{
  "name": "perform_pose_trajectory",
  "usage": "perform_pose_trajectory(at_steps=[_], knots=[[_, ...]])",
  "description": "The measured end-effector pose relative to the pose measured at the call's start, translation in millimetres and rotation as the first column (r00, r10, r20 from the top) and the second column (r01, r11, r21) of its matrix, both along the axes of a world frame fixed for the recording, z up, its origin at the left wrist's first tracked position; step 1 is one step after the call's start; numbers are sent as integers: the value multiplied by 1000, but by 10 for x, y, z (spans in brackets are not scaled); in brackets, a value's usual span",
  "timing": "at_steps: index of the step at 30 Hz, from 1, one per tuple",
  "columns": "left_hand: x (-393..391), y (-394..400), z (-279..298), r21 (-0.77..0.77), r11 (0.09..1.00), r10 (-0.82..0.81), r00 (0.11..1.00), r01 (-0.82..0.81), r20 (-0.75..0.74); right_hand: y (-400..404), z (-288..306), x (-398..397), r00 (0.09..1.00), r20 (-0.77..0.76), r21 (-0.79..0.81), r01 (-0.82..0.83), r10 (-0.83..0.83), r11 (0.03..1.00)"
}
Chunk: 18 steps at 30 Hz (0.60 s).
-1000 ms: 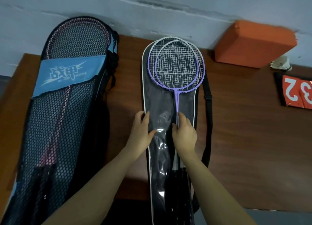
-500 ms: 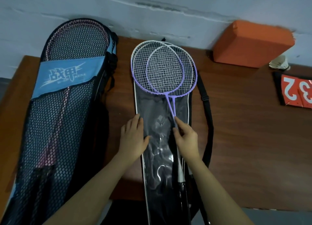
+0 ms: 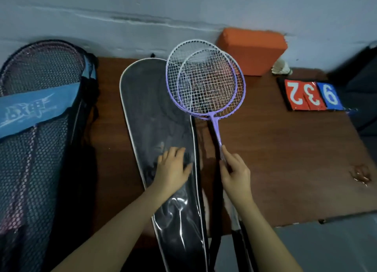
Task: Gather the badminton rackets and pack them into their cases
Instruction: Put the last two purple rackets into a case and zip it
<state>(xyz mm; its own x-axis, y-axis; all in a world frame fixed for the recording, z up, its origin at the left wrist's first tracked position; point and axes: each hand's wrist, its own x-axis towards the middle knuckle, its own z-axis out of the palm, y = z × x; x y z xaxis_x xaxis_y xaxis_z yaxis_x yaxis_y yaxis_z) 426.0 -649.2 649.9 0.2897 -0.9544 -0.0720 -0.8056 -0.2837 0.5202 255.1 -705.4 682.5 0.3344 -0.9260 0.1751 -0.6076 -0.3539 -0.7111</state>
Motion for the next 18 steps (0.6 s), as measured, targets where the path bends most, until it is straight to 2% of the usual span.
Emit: perform_pose_trajectory(at_steps=[2, 5, 8, 14, 18], knots=[[-154, -139, 19, 84, 996, -17, 1000, 15, 13, 1, -18, -116, 1000, 1, 17, 25, -25, 1000], [-303, -285, 31, 217, 976, -1, 988, -33, 154, 3, -89, -247, 998, 9, 48, 61, -62, 997], [-382, -336, 9, 253, 964, 35, 984, -79, 172, 45, -137, -320, 995, 30, 78, 90, -93, 993], [-471, -387, -48, 168, 977, 150, 986, -135, -77, 97, -167, -377, 990, 60, 153, 114, -124, 982], [-461, -408, -98, 123, 966, 252, 941, -229, -226, 120, -177, -397, 990, 82, 182, 99, -115, 978]])
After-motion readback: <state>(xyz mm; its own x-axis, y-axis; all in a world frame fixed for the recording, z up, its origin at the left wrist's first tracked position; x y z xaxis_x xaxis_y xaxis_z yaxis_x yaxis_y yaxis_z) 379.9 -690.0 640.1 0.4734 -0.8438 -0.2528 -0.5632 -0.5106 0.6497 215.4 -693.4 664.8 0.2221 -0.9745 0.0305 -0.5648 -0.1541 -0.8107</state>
